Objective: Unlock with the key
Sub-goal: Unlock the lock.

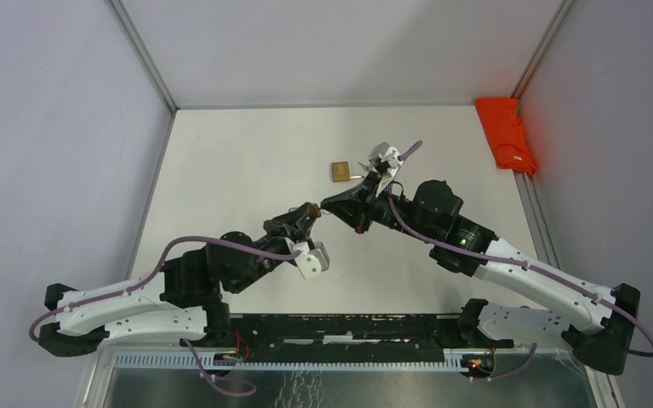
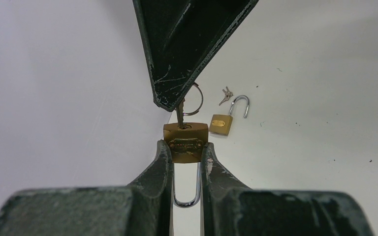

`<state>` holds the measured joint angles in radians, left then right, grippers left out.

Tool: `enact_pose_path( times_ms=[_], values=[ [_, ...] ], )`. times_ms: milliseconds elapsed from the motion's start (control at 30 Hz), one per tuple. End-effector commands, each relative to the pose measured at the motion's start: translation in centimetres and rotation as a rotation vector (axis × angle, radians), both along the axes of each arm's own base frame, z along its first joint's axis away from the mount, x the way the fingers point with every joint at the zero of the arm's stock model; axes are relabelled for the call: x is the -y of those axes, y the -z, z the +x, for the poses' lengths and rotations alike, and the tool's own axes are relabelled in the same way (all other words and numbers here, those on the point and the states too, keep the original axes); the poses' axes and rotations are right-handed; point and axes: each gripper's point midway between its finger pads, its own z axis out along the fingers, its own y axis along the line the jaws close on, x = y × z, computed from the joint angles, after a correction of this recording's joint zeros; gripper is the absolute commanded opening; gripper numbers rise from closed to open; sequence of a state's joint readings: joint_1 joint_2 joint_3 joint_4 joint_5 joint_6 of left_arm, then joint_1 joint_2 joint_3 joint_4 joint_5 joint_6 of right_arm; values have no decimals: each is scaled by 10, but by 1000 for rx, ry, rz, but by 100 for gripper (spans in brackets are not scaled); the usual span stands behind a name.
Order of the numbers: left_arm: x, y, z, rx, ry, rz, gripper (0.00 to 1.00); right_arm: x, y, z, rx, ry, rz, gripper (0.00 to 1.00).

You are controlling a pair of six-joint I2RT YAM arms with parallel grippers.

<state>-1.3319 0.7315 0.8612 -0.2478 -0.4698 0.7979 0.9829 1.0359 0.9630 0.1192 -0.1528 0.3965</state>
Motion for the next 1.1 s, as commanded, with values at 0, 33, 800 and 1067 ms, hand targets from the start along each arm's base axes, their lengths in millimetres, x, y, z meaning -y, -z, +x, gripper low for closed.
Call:
enact_pose_path(
  times_ms=[0, 33, 800, 1067],
  values=[
    [0, -29, -1, -7, -2, -113, 2, -1, -36, -7, 42, -22, 80, 0],
    [0, -30, -1, -6, -3, -114, 2, -1, -35, -8, 41, -24, 78, 0],
    [0, -40, -4, -37, 6, -145, 2, -6, -28, 1, 52, 6, 47, 0],
    [-2, -44, -4, -36, 3, -155, 2, -7, -18, 2, 38, 5, 28, 0]
  ],
)
